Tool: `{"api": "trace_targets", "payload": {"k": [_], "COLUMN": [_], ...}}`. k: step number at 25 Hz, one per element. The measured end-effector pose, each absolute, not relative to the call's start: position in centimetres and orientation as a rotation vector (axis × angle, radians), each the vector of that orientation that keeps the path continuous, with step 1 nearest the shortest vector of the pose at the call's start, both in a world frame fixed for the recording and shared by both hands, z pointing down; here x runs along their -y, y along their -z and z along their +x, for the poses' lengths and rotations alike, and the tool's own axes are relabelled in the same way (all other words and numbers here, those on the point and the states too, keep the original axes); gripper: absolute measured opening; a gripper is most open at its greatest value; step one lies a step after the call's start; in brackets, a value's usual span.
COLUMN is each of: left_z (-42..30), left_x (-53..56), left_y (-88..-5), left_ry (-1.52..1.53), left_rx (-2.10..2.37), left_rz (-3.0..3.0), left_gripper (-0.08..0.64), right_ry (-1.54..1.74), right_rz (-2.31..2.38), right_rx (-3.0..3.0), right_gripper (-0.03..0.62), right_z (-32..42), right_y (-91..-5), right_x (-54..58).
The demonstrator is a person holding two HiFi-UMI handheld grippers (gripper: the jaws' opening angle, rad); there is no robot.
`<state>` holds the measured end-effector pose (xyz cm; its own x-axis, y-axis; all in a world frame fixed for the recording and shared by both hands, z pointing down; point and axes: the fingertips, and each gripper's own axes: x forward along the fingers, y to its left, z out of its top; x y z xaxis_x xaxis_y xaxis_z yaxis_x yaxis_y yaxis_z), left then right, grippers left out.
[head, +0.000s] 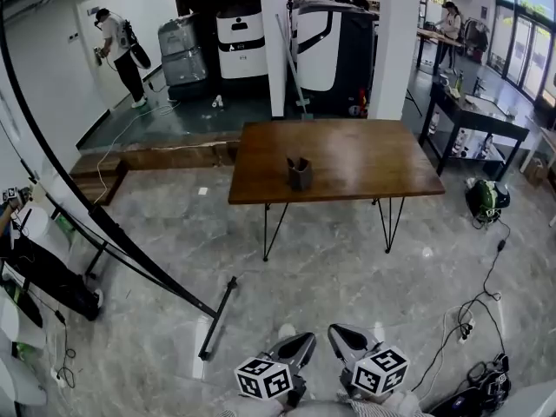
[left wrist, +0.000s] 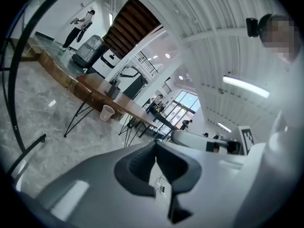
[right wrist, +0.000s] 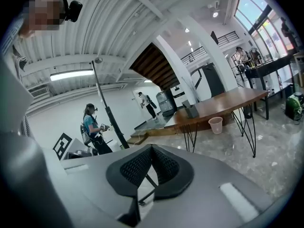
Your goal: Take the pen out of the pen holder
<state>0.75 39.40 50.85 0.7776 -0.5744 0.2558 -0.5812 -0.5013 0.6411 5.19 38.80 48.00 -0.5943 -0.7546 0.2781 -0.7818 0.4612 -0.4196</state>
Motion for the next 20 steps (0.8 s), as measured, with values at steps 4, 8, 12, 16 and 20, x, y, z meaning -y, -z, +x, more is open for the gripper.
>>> {"api": "trace_targets", "payload": {"k": [4, 8, 12, 16, 20], "left_z": [0.3, -0.5, -1.1, -1.4, -2.0], "left_x": [-33.4, -25.9, -18.5, -12.5, -8.2], "left_y": [-50.5, -49.3, -47.6, -47.3, -47.0], "left_ry": [-0.005, 0.007, 0.021, 0.035, 0.036], "left_rx": [0.866, 0.861, 0.839, 0.786, 0.763], "left_rz": [2.232, 2.235, 2.253, 2.269, 2.279], "left_gripper": [0.008, 0.008, 0.008, 0.008, 0.008], "right_ry": [-0.791, -0.783, -0.721, -0.712, -0.697], "right_rz": [1.416, 1.466, 1.48, 1.5, 1.504], "right_rx": [2.636, 2.625, 2.639, 2.646, 2.692], "right_gripper": [-0.002, -0.002, -0.002, -0.002, -0.002], "right_z": [5.5, 5.7, 4.6, 3.7, 2.9], "right_y": [-47.8, -46.6, -44.8, -44.7, -43.8], "right_x": [-33.0, -25.4, -18.2, -11.9, -7.5]}}
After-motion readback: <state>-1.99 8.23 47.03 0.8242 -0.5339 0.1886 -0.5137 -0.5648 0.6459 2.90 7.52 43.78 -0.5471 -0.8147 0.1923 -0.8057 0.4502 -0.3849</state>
